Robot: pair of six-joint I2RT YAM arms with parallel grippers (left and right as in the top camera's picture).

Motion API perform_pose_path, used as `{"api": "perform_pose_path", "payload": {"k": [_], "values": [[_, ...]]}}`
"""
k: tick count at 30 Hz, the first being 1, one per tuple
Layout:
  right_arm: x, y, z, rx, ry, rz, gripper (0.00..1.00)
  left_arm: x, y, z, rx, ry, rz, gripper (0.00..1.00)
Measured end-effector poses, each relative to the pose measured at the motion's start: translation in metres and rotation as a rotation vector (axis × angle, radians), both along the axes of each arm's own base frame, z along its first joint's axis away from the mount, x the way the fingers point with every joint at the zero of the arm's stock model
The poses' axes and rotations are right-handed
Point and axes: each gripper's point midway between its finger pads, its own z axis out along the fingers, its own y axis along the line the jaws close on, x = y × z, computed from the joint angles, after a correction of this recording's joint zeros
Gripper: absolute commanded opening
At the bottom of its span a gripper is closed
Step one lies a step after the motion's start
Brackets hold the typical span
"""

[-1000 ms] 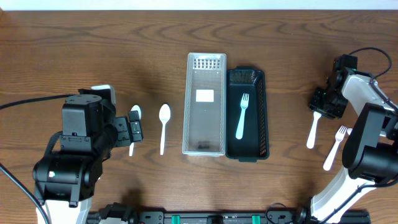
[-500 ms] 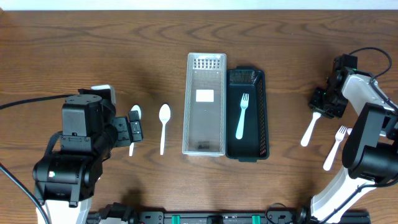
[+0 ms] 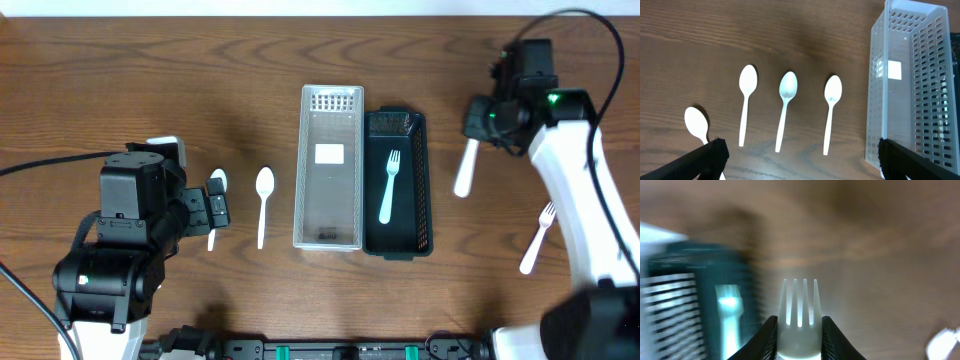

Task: Pack container
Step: 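Carry the fork into the black basket and open the right gripper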

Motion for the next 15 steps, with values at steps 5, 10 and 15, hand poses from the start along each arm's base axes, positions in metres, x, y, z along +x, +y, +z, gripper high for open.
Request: {"api": "perform_pose_path", "payload": {"k": [5, 10, 15], "values": [[-0.009, 0.059, 0.016, 0.044, -0.041, 0.096, 0.01, 0.000, 0.000, 0.000, 0.000, 0.000, 0.000, 0.98], [-0.012, 0.096, -0.028, 0.037, 0.064, 0.153, 0.01, 0.000, 0.000, 0.000, 0.000, 0.002, 0.000, 0.98], [-0.018, 0.117, -0.086, 0.001, 0.201, 0.194, 0.03, -0.001, 0.000, -0.001, 0.001, 0.007, 0.000, 0.98]]}}
